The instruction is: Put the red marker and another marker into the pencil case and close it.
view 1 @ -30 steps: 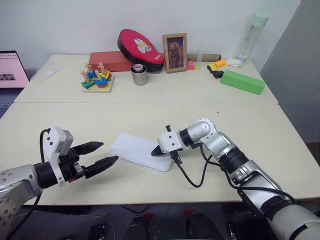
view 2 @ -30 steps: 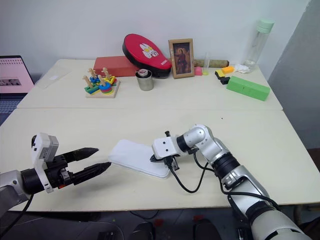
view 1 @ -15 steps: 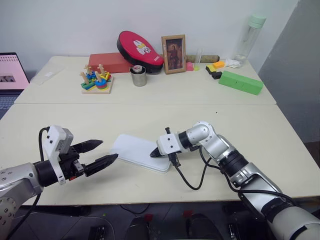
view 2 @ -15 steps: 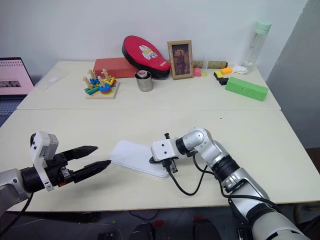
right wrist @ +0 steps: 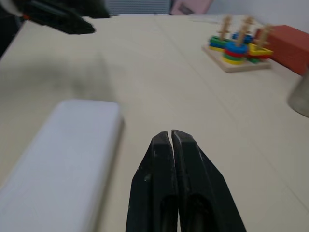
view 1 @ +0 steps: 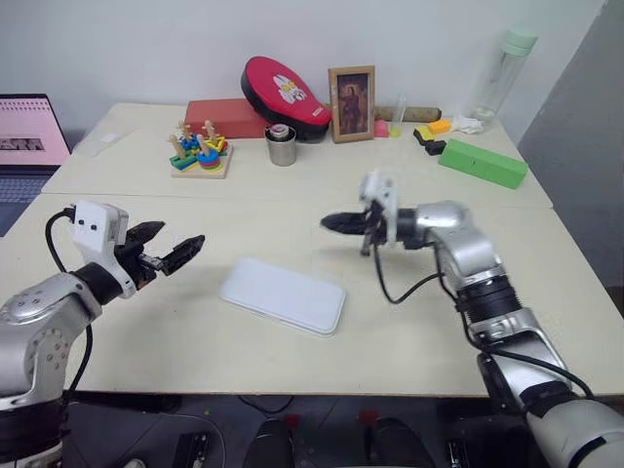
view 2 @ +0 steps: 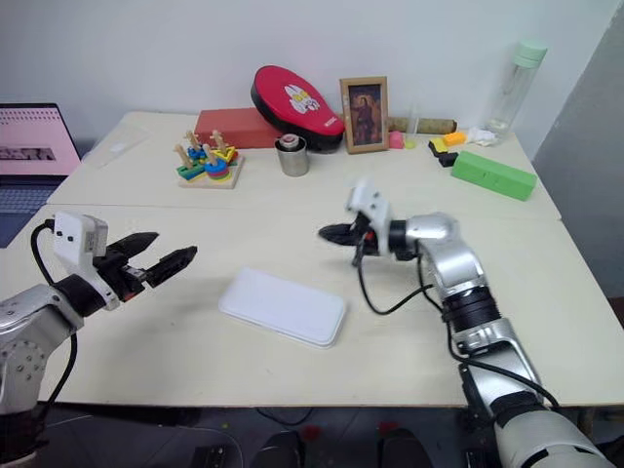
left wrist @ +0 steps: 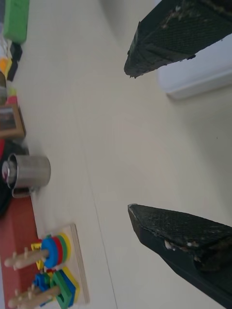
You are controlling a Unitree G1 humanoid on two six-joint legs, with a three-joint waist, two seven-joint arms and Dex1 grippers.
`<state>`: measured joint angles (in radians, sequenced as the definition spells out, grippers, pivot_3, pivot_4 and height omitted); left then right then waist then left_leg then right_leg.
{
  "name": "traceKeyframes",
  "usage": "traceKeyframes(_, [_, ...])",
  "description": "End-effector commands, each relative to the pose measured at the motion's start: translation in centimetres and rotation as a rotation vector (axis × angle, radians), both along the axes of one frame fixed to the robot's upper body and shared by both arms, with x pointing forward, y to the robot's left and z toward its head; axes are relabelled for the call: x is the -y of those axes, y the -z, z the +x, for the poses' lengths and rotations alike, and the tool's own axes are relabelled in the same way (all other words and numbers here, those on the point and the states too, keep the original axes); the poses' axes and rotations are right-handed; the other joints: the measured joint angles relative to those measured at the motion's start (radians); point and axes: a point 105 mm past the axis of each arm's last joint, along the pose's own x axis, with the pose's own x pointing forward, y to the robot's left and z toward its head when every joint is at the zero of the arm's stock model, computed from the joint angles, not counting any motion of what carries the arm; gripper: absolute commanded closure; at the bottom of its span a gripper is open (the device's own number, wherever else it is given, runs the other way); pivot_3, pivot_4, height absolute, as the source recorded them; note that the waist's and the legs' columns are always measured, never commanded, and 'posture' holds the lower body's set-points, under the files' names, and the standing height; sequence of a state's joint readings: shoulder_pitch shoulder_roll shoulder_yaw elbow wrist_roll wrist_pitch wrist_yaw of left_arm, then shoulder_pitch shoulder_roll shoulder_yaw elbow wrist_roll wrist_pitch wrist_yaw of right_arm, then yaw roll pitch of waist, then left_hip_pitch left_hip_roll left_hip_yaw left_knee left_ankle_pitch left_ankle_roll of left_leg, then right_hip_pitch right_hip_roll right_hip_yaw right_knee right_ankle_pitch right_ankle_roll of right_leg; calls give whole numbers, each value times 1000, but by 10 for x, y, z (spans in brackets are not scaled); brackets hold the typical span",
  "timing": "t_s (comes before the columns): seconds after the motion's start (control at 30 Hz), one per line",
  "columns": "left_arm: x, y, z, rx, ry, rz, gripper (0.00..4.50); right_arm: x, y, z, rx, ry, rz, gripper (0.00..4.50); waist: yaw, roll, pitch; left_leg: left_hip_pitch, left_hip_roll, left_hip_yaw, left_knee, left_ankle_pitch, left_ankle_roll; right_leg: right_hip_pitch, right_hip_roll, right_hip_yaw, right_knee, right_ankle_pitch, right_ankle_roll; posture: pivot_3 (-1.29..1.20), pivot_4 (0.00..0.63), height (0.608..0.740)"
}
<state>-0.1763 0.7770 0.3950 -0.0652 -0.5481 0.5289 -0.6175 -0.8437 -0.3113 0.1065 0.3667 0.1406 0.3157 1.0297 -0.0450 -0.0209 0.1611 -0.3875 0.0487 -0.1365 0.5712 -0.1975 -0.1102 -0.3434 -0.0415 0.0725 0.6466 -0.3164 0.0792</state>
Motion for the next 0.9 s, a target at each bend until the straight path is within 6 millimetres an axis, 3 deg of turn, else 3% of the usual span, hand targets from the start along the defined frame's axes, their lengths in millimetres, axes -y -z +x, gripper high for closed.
traceKeyframes(0.03, [-23,-14,12,102,-95,84,0,46,-23,15,8,217,98,3586,1,-2,-1,-3,0,0,0,0,0,-1,0,0,0,0,0,0,150,740])
traceKeyframes(0.27, [-46,-19,17,116,-138,100,0,82,-24,5,14,326,80,3267,-8,-1,-1,-10,0,0,0,0,0,-8,0,0,0,0,0,0,150,740])
traceKeyframes(0.47, [-43,-18,19,105,-115,96,0,88,-25,1,8,349,89,3267,-13,-1,-1,-9,0,0,0,0,0,-7,0,0,0,0,0,0,150,740])
traceKeyframes(0.67, [-40,-21,20,104,-101,94,0,88,-21,-4,-9,356,100,2082,-10,-2,-1,-9,0,0,1,0,0,-7,0,0,0,1,1,0,150,740])
traceKeyframes(0.9, [-40,-22,18,101,-100,91,0,88,-17,-5,-18,353,94,366,-10,-2,-1,-10,0,0,1,0,0,-7,0,0,0,1,1,0,150,740])
